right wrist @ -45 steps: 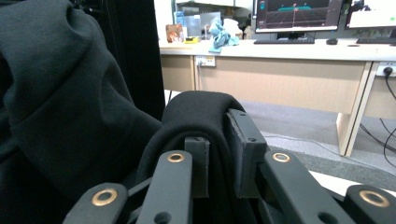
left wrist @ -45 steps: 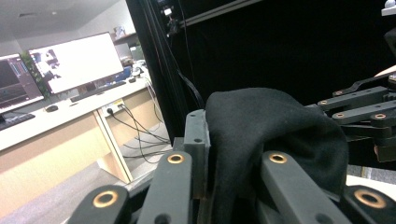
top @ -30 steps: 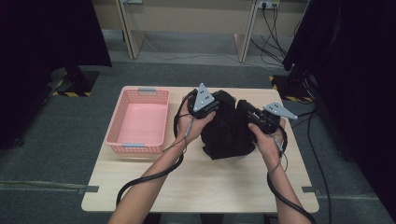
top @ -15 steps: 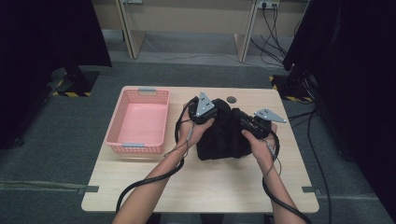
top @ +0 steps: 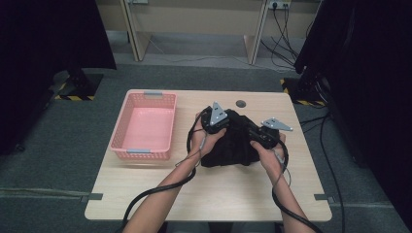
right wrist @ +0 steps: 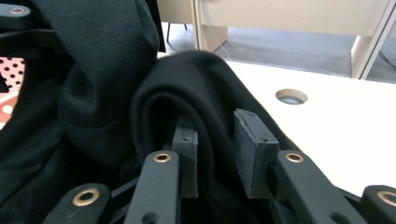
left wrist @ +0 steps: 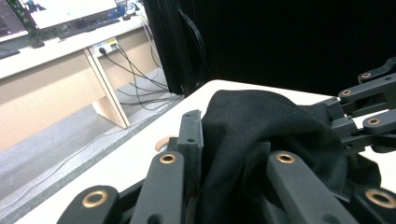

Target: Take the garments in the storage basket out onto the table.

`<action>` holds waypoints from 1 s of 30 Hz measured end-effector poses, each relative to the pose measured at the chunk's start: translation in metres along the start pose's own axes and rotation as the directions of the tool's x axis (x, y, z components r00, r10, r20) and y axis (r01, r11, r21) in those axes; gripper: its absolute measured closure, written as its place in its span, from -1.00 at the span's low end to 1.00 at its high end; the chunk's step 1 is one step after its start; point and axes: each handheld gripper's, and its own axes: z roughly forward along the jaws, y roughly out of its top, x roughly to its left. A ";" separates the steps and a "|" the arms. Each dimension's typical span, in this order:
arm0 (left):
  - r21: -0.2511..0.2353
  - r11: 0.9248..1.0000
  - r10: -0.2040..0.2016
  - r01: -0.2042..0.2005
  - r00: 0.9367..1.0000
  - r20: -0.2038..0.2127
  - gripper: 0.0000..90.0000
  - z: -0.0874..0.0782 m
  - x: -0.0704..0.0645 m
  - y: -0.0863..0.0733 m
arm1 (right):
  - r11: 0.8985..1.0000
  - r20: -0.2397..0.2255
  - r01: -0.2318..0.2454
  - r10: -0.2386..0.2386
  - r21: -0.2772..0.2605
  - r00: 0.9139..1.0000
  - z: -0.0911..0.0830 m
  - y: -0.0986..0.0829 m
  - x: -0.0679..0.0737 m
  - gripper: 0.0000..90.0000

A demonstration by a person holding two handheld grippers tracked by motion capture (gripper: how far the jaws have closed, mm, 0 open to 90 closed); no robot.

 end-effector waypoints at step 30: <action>0.088 0.995 -0.045 0.044 0.999 0.008 0.16 0.021 -0.016 -0.048 | 0.997 0.068 -0.034 0.029 0.073 0.997 0.011 -0.034 -0.009 0.36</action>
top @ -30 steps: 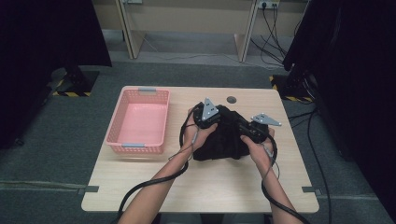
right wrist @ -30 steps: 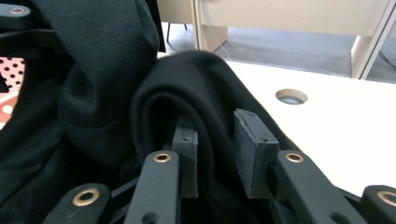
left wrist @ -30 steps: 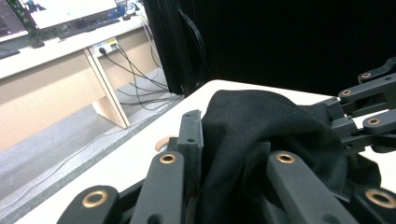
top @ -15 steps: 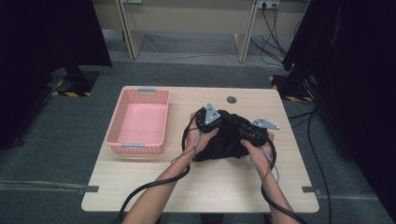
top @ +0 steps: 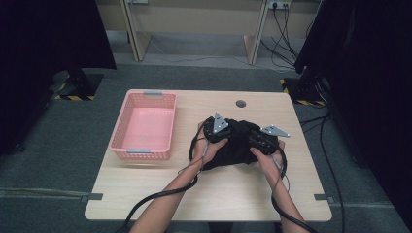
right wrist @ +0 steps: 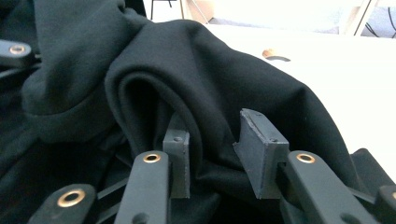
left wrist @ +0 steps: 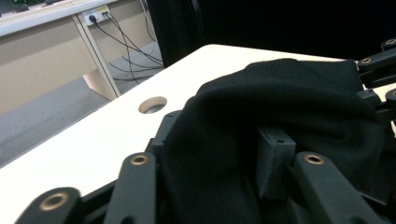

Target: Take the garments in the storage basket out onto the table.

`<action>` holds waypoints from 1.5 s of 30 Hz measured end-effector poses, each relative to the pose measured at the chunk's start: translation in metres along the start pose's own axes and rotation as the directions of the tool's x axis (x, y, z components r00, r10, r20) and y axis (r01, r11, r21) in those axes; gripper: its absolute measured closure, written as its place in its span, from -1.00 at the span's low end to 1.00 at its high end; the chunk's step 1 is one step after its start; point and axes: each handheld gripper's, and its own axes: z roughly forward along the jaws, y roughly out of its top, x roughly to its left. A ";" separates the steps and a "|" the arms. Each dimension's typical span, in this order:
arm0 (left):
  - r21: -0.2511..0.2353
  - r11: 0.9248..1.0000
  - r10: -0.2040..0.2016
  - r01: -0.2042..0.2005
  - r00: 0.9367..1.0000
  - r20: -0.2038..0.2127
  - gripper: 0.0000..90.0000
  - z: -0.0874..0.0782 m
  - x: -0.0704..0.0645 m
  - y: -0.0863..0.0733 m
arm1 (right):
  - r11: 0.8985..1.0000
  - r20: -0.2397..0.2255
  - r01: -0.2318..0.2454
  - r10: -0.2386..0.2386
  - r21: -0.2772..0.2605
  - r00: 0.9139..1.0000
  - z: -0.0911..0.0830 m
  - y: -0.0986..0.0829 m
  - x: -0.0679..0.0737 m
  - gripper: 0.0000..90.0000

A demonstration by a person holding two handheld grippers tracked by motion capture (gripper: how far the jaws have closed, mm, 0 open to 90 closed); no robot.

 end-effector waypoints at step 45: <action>0.037 0.999 -0.039 0.039 0.999 0.011 -0.77 -0.005 -0.015 -0.013 | 0.998 0.094 -0.057 0.057 -0.010 0.994 0.002 -0.015 -0.001 -0.68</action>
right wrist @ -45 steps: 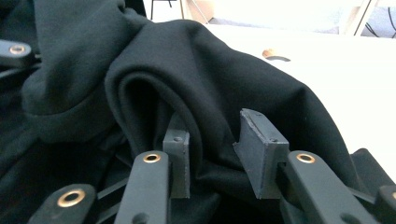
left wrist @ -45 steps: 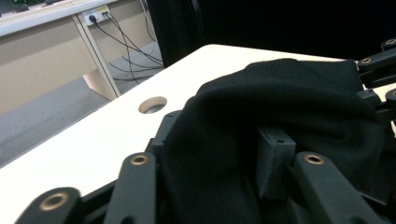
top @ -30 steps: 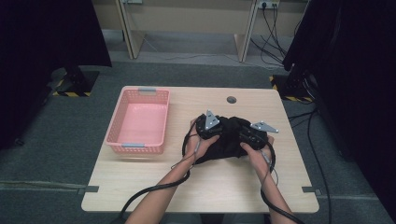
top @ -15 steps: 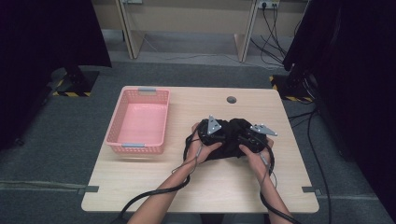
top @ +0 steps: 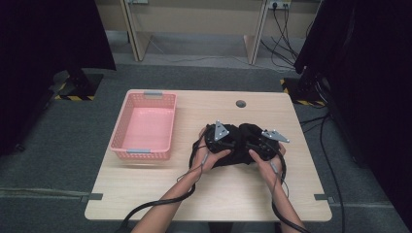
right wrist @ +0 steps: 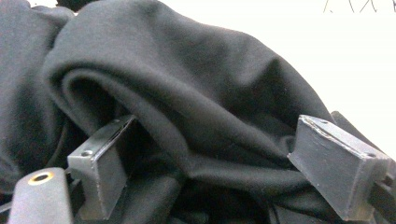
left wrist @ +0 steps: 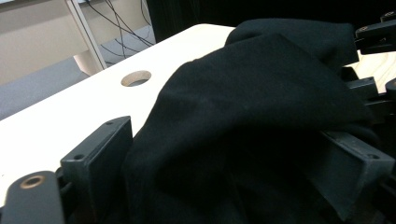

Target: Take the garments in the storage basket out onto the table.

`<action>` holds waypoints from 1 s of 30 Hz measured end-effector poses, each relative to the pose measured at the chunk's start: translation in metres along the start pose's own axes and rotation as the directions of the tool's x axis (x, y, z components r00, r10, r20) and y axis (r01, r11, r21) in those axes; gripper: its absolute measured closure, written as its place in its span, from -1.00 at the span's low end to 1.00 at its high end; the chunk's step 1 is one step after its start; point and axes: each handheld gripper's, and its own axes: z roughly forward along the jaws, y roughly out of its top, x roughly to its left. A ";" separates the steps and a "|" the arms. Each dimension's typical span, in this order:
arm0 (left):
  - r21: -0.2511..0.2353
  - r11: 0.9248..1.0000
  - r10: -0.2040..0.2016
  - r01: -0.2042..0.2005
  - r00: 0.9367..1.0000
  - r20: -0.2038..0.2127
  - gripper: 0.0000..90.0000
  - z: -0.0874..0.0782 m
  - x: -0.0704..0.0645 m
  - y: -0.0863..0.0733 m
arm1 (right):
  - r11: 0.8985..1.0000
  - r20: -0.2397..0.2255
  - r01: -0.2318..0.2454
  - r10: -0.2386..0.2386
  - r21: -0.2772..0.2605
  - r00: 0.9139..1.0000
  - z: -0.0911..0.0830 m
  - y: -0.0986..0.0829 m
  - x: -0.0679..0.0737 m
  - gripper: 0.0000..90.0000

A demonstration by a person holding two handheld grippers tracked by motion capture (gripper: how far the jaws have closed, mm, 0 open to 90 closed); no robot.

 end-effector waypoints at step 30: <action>-0.026 1.000 -0.009 0.010 1.000 0.020 -0.83 -0.053 0.008 0.001 | 1.000 -0.046 -0.005 0.004 -0.003 0.999 -0.017 0.003 0.012 -0.91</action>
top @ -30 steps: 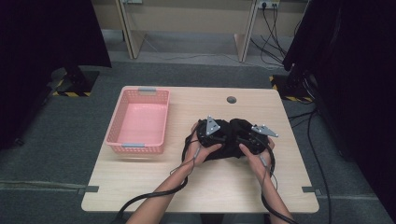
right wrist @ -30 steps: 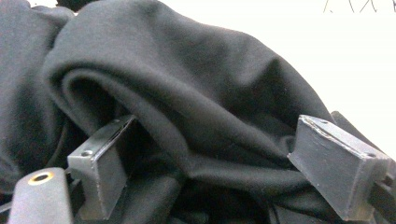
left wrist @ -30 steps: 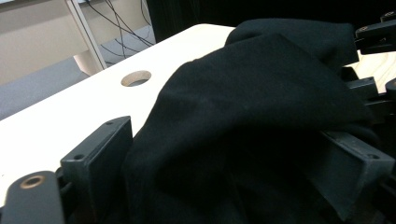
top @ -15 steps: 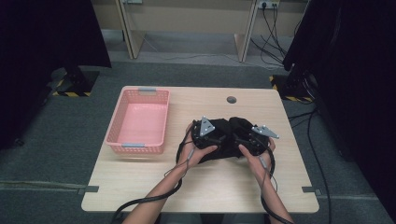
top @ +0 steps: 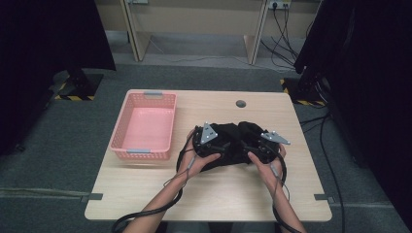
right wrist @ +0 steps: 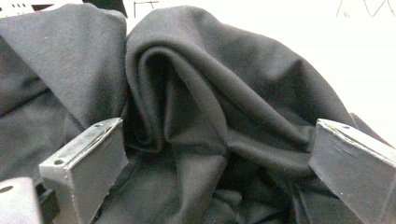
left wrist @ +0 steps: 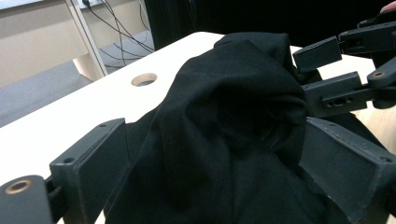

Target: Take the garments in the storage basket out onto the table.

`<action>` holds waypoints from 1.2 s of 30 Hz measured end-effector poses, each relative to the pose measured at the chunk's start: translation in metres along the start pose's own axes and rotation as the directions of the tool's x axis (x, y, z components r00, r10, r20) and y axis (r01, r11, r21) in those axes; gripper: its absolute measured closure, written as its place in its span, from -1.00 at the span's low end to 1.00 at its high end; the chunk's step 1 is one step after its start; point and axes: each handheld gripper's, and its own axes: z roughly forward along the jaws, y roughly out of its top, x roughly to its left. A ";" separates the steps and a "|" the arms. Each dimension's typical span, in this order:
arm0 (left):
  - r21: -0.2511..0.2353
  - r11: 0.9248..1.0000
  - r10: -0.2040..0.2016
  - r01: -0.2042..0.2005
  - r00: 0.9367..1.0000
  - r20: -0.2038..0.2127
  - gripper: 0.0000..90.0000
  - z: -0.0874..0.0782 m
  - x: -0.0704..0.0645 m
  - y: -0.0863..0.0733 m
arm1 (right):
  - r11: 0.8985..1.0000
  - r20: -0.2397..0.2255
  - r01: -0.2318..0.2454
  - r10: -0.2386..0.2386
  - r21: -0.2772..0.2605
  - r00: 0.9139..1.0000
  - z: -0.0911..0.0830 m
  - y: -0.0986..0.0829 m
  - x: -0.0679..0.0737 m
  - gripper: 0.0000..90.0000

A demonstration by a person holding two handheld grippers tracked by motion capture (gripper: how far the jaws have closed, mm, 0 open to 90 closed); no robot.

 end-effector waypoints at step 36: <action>-0.060 0.998 0.021 -0.022 1.000 -0.011 -0.83 -0.066 0.005 0.002 | 1.000 -0.047 0.025 -0.025 0.005 0.999 -0.033 -0.008 -0.006 -0.91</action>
